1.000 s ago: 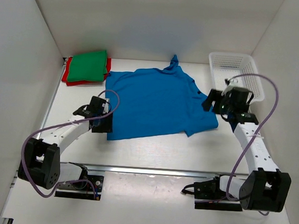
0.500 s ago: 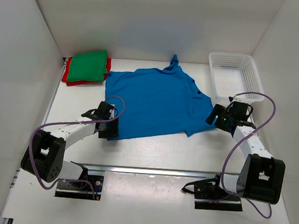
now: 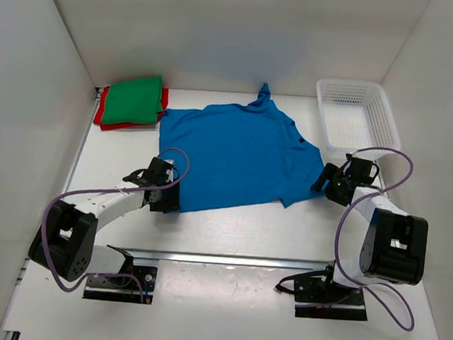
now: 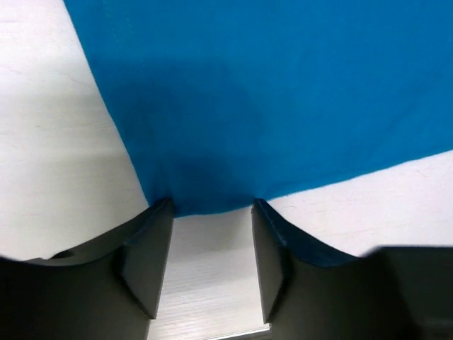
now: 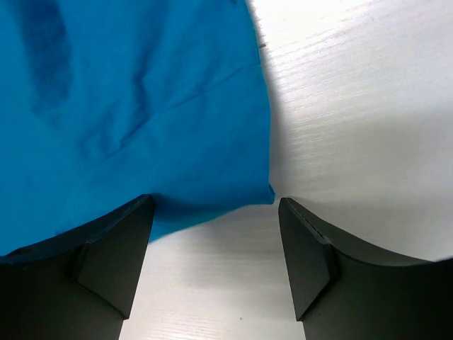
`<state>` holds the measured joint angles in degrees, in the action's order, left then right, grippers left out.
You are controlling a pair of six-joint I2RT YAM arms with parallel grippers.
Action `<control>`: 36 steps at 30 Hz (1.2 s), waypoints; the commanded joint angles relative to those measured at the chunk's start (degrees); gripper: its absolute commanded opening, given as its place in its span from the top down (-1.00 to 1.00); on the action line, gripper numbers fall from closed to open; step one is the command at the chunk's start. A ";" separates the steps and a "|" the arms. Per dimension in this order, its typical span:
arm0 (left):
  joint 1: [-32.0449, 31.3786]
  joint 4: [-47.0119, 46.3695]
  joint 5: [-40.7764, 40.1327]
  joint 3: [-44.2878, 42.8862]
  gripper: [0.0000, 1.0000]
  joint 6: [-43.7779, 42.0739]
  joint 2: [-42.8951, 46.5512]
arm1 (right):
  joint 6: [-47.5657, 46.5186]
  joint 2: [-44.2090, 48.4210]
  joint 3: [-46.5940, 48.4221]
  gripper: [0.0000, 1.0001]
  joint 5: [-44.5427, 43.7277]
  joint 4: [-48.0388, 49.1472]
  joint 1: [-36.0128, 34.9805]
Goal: Fold and stack the t-shirts
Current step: Flatten out the tshirt
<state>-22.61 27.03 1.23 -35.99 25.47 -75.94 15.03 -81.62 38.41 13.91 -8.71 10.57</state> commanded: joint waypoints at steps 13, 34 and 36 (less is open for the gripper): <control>3.10 -0.14 -2.28 1.10 1.00 -2.79 0.70 | -0.79 3.30 3.24 1.00 1.55 0.02 -0.55; 13.56 9.10 -5.02 -10.51 1.00 -8.60 13.89 | 0.53 12.21 12.57 0.99 9.64 -15.29 -8.02; 13.73 8.83 -5.10 -9.81 1.00 -8.60 13.89 | -0.69 8.17 14.75 0.74 10.87 -15.89 -7.06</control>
<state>-9.13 35.33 -2.81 -46.48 17.54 -62.83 15.31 -69.38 49.56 23.03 -26.22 2.66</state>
